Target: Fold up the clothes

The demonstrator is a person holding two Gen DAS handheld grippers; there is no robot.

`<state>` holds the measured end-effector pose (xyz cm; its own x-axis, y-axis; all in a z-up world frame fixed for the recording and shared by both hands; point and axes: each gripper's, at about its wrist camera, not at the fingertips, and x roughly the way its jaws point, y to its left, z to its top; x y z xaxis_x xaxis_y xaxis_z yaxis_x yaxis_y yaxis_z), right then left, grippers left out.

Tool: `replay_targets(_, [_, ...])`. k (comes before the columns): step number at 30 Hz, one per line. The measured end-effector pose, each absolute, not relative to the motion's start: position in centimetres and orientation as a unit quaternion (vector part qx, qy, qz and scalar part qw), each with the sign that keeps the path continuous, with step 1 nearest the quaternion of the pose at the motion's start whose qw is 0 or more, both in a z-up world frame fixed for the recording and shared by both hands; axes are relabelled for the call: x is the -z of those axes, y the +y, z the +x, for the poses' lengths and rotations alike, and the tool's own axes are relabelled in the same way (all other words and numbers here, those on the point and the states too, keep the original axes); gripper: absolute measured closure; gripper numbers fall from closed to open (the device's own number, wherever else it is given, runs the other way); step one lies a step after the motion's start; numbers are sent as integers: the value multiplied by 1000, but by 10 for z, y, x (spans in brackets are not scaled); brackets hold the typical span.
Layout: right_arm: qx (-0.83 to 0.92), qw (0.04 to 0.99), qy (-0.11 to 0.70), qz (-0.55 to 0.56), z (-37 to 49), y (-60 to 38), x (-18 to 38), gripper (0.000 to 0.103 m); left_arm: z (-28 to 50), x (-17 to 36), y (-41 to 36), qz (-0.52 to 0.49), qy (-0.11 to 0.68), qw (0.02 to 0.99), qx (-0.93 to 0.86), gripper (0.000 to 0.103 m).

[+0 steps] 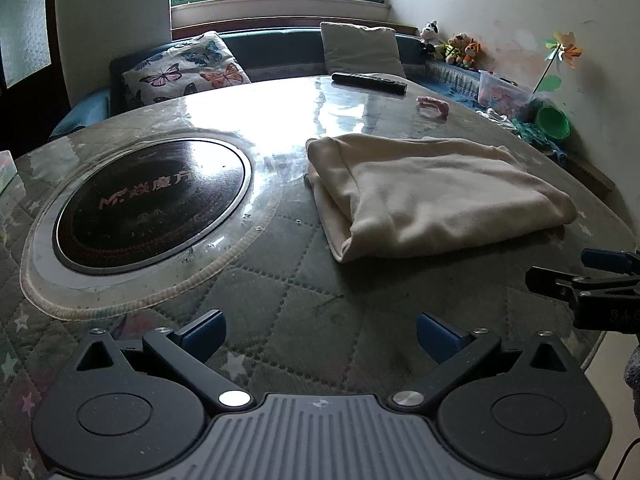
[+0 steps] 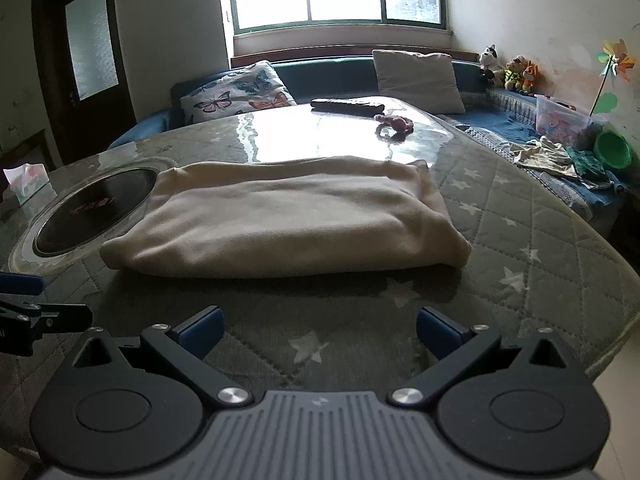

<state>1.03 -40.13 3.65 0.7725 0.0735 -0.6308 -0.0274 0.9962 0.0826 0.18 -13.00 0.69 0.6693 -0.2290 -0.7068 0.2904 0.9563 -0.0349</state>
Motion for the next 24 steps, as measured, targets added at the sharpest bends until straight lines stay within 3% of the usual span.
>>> replay_targets(24, [-27,944,327,32,-7,-397,-43,0,-24,-10,-141,68,362,918,147,0])
